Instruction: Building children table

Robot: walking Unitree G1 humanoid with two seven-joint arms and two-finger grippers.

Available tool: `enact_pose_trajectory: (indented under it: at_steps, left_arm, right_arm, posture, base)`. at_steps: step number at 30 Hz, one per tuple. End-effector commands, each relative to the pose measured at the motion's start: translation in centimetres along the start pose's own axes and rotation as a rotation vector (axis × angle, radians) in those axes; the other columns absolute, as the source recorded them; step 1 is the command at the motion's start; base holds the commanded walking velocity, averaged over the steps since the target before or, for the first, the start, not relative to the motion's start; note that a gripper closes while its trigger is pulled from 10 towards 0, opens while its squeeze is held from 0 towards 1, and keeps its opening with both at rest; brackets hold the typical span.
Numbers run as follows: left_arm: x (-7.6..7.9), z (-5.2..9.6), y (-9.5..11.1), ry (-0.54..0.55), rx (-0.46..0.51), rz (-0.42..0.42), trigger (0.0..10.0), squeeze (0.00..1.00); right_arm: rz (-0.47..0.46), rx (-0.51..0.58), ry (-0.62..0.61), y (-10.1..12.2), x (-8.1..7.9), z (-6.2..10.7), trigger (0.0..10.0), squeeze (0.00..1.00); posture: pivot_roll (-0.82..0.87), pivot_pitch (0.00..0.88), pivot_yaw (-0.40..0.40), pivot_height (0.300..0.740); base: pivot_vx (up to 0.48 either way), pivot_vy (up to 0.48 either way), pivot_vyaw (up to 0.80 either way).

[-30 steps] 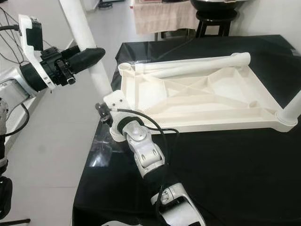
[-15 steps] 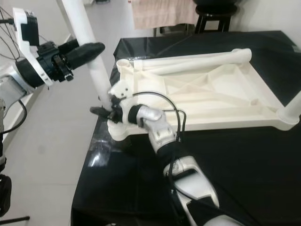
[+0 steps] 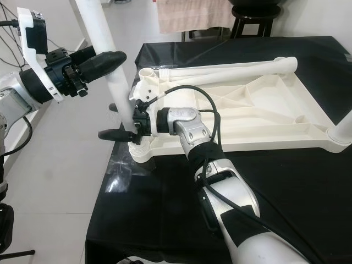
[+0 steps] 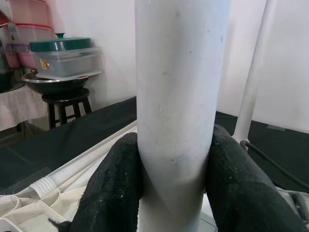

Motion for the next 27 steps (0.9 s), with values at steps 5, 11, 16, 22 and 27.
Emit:
enact_pose_trajectory:
  at_steps: [5, 11, 16, 22, 27]
  left_arm:
    - [1.2, -0.7, -0.4, -0.08, -0.028, 0.015, 0.0, 0.0]
    - [1.2, -0.6, -0.4, -0.082, -0.033, 0.0, 0.0, 0.0]
    - [0.8, -0.5, -0.3, -0.054, -0.021, -0.01, 0.0, 0.0]
    - [0.7, -0.5, -0.4, -0.041, -0.021, -0.009, 10.0, 1.0]
    - [0.2, -0.2, -0.2, -0.01, -0.034, -0.002, 10.0, 0.0]
  right_arm:
    - [0.025, -0.024, 0.046, -0.5, -0.8, -1.4, 0.0, 0.0]
    - [0.023, -0.013, 0.03, -0.8, -0.5, -1.1, 0.0, 0.0]
    - [0.03, -0.006, -0.012, -1.4, -0.2, -0.5, 0.0, 0.0]
    - [-0.055, -0.046, -0.195, -4.0, 0.7, -0.1, 0.0, 0.0]
    - [-0.238, -0.095, -0.819, -10.4, -2.3, -0.1, 0.0, 0.0]
  posture:
    - [0.01, 0.093, 0.084, 0.74]
    - [0.01, 0.092, 0.087, 0.74]
    - [0.0, 0.091, 0.087, 0.74]
    - [-0.01, 0.095, 0.056, 0.74]
    - [0.03, 0.106, 0.03, 0.74]
  base:
    - [0.0, 0.0, 0.0]
    - [0.0, 0.0, 0.0]
    - [0.0, 0.0, 0.0]
    - [0.0, 0.0, 0.0]
    - [0.0, 0.0, 0.0]
Point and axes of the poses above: a point about 5 cm out from each wrist's last joint towards the gripper, its own z axis pointing back from the gripper into the wrist, its own y axis along the axis of the wrist's last joint, x = y × z, the point moved 3 cm from there along -z, pointing out of the wrist towards the gripper, and after that the axes turned 10 degrees about -z, right-handed, at the moved point
